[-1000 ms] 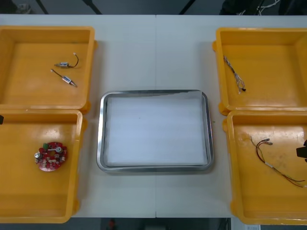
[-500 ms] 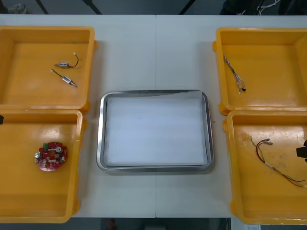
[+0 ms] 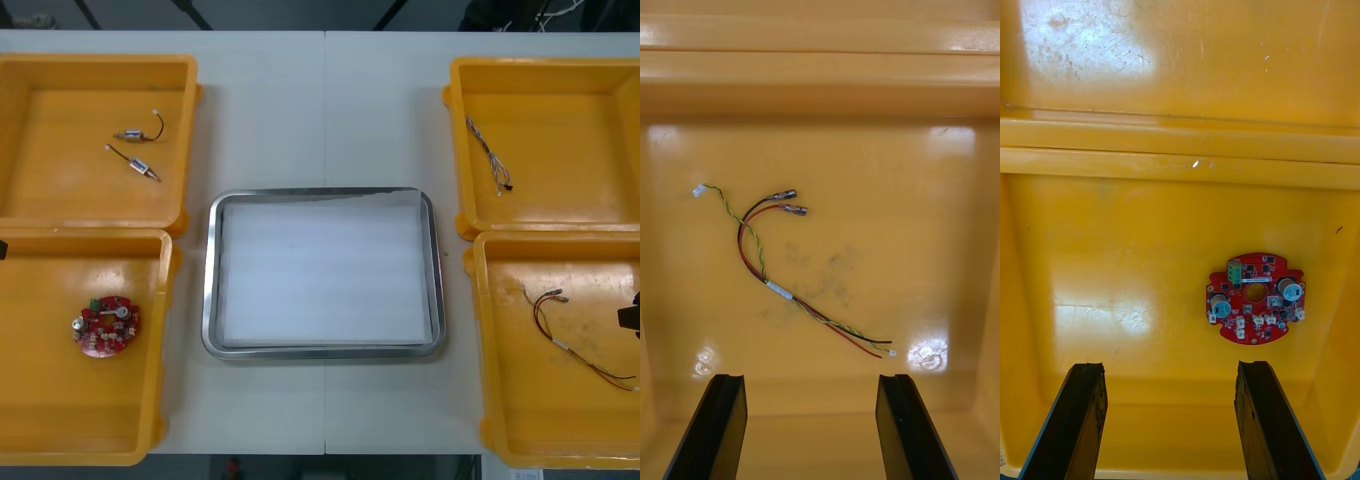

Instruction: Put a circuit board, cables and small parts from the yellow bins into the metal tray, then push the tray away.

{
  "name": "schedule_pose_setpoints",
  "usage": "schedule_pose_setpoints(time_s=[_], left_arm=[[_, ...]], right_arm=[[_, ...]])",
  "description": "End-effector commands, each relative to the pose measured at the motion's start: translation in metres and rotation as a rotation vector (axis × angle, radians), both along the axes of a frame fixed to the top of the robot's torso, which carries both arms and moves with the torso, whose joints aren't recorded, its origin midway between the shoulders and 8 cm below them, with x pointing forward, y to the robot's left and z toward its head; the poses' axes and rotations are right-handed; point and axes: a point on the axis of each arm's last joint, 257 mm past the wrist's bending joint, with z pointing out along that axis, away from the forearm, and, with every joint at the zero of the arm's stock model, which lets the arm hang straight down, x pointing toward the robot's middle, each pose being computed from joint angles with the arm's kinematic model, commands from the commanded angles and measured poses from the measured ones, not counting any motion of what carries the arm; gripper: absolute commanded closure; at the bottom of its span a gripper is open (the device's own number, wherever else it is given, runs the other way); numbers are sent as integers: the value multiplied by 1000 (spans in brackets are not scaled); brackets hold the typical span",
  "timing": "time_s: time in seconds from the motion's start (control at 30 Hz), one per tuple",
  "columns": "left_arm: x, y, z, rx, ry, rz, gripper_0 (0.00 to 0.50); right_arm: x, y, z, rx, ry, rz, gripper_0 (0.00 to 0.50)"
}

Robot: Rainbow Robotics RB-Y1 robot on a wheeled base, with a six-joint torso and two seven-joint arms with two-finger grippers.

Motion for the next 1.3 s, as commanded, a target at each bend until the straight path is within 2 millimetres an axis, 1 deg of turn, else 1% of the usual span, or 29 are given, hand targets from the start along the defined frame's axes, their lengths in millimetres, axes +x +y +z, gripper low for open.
schedule_pose_setpoints(time_s=[0.03,1.3], left_arm=[[-3,3,5,41,-13,-69,0],[-3,3,5,41,-13,-69,0]], right_arm=[[-6,-4,5,2,-19,-43,0],[-6,-4,5,2,-19,-43,0]])
